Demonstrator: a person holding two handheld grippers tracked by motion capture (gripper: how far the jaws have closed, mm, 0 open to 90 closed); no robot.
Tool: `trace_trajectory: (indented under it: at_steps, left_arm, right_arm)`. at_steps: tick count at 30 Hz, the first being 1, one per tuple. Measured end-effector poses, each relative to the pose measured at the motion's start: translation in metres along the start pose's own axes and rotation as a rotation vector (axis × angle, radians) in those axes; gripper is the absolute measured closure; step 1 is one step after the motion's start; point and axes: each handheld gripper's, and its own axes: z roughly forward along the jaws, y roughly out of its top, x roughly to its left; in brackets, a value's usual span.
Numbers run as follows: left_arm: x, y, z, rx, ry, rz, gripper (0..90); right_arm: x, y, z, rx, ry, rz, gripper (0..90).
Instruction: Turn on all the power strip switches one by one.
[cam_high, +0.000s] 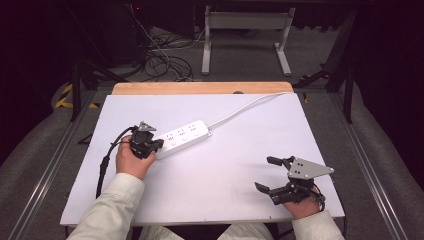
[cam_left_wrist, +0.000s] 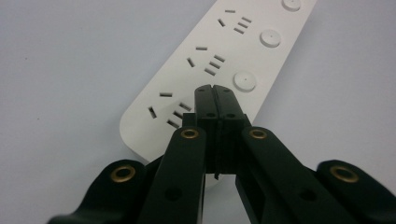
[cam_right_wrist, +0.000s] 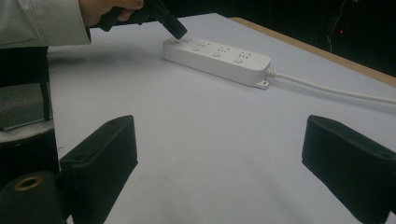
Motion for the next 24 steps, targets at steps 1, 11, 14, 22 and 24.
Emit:
trace_trajectory:
  at_steps: [1, 11, 14, 22, 24]
  left_arm:
    - [0.0, 0.0, 0.0, 0.0, 0.0, 0.0, 89.9]
    - [-0.0026, -0.0016, 0.0035, 0.019, -0.005, 0.022, 89.9]
    - [-0.0028, -0.0015, 0.0035, 0.02, -0.003, 0.02, 89.9]
    - [-0.0039, -0.002, 0.0044, 0.023, 0.003, 0.026, 90.0]
    - [-0.0046, -0.002, 0.0046, 0.024, 0.007, 0.028, 90.0]
  right_arm:
    - [0.0001, 0.0, 0.0001, 0.0, 0.001, -0.001, 10.5]
    - [0.0003, 0.0001, 0.0, 0.0, 0.002, 0.0, 10.5]
    - [0.0002, 0.0001, 0.0, 0.0, 0.003, 0.0, 10.5]
    - [0.0007, 0.0, 0.0, 0.0, 0.005, -0.003, 10.5]
    - [0.0008, 0.0, 0.0001, 0.0, 0.005, -0.004, 10.5]
